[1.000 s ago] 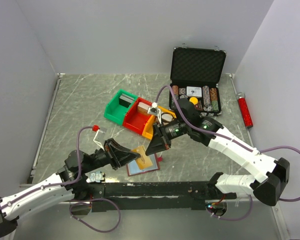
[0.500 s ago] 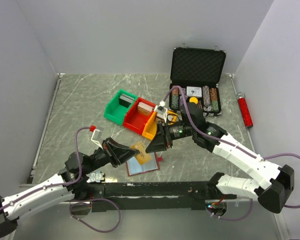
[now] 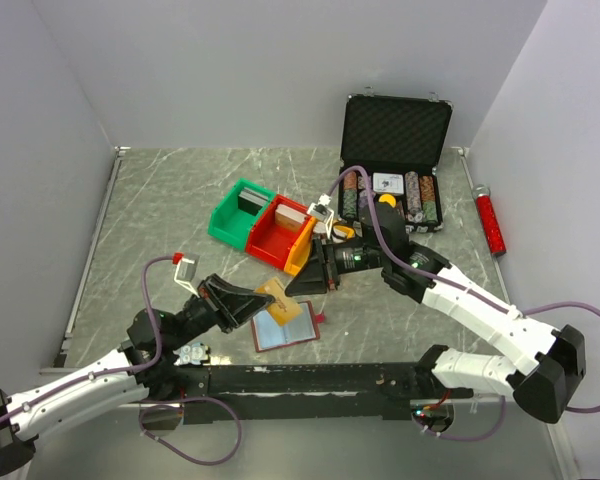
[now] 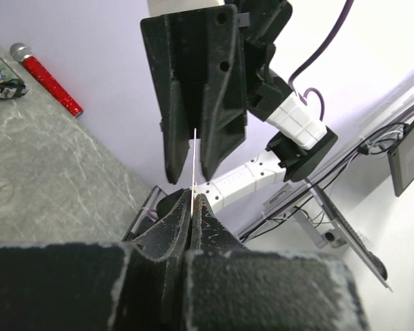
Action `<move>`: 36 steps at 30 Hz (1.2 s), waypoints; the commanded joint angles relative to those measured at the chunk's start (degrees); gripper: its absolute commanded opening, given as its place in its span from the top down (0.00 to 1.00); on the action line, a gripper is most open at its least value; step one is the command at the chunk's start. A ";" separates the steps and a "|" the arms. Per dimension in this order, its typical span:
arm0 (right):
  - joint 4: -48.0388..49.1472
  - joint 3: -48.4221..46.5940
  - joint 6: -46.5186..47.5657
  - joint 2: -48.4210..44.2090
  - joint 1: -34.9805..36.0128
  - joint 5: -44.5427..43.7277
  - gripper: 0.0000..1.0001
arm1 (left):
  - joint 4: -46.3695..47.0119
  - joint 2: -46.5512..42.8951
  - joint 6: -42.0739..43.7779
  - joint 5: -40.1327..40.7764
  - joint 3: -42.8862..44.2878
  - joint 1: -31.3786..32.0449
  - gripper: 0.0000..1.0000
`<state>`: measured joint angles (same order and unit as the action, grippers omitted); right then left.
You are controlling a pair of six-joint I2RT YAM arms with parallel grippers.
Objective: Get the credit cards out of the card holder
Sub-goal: Place the credit card in the storage box.
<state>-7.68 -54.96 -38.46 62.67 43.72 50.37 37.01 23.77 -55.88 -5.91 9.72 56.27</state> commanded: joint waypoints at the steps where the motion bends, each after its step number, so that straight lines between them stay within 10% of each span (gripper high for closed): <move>1: 2.23 -0.59 0.14 0.26 -0.22 -0.80 0.70 | 4.12 0.31 -1.08 0.46 0.48 -0.11 0.99; 24: 3.47 -0.94 -0.92 1.84 0.75 1.49 0.76 | 3.68 0.22 -1.25 3.89 0.57 -0.11 0.99; 33: 3.03 -1.55 -0.74 1.66 0.75 0.52 1.00 | 2.72 0.93 -0.73 3.36 1.09 -0.11 0.99; 36: -0.21 -3.65 1.36 1.40 0.05 -0.71 1.00 | -1.84 -0.30 0.50 3.19 1.97 -0.11 0.59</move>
<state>-6.70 -55.18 -39.18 64.79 44.10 51.18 36.91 24.53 -56.66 -2.11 9.72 56.21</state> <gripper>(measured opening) 0.010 0.151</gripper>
